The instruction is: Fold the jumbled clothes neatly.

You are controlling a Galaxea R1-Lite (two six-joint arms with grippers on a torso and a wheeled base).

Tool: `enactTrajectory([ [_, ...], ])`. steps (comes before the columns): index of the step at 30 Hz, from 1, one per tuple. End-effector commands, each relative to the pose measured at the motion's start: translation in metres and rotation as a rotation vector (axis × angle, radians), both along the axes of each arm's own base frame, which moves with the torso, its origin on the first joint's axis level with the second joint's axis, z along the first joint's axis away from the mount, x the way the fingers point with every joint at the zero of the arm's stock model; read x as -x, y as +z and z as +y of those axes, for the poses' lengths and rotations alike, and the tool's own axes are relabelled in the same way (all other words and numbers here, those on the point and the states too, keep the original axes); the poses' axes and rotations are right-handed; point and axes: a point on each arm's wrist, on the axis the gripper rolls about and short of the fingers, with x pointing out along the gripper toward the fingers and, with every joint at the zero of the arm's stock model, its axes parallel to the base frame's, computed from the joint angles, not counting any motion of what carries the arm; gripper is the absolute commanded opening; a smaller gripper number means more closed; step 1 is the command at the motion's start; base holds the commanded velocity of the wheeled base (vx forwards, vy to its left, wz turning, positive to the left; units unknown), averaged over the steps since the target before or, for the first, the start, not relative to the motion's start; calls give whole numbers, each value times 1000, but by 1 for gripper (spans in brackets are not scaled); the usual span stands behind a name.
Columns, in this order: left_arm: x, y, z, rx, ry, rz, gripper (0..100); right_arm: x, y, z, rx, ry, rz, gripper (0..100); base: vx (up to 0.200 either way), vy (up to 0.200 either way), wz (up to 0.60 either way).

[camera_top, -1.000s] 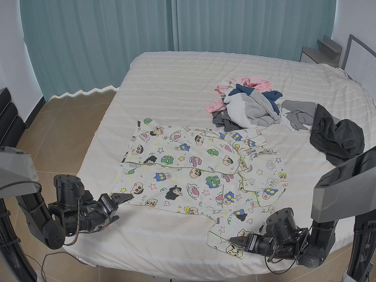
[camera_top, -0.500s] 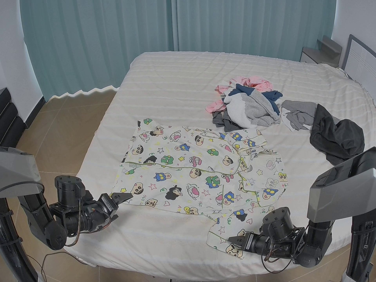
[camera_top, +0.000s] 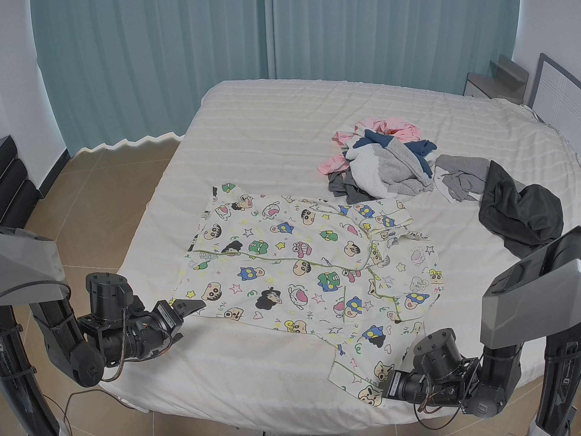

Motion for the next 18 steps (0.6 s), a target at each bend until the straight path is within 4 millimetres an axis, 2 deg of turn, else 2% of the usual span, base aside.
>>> enactTrajectory([
  [1, 0, -1, 0, -1, 0, 5, 100, 9, 11, -8, -4, 0, -5, 0, 0, 0, 0],
  [6, 2, -3, 0, -3, -5, 14, 100, 21, 20, -17, 5, 8, -5, 0, 0, 0, 0],
  [11, 2, -5, -2, -7, -11, 22, 100, 30, 21, -24, 30, 18, 11, 0, 0, 0, 0],
  [15, -1, -12, -5, -11, -19, 40, 100, 36, 20, -29, 52, 26, 32, 0, 0, 0, 0],
  [18, -15, -16, -10, -9, 9, 27, 100, 37, 19, -34, 77, 33, 29, 0, 0, 0, 0],
])
